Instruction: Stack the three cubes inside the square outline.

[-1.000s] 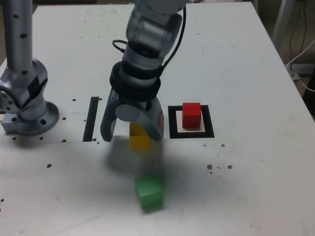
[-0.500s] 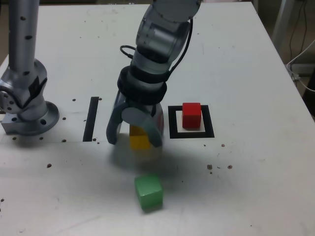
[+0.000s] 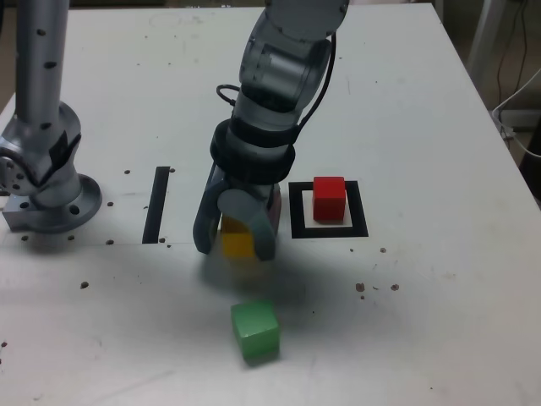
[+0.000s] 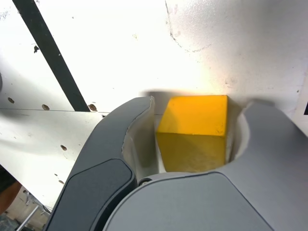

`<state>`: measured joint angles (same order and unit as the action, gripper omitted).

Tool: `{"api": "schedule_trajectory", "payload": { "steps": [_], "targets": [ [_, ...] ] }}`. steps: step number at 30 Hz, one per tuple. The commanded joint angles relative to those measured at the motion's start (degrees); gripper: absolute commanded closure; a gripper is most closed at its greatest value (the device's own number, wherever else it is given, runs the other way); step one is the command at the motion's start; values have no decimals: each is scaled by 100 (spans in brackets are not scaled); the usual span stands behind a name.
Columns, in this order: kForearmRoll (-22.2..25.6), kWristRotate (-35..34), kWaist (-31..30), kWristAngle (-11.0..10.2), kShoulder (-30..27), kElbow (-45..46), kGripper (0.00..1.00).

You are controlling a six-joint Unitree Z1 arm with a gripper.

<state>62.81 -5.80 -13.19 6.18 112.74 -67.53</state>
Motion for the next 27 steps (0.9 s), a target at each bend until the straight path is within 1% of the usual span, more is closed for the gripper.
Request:
{"api": "schedule_trajectory", "payload": {
  "steps": [1,6,9,12,17,20,22,27],
  "targets": [
    [15,9,10,14,29,5,71],
    [60,2,10,5,-2,-9,71],
    [175,-40,17,-68,-87,-62,71],
    [435,-104,27,-221,-211,-236,71],
    [1068,-143,85,-558,-317,-849,71],
    [1361,-107,159,-689,-312,-1250,71],
    [1518,-49,224,-726,-286,-1531,71],
    [1736,121,376,-724,-154,-2057,71]
  ]
}}
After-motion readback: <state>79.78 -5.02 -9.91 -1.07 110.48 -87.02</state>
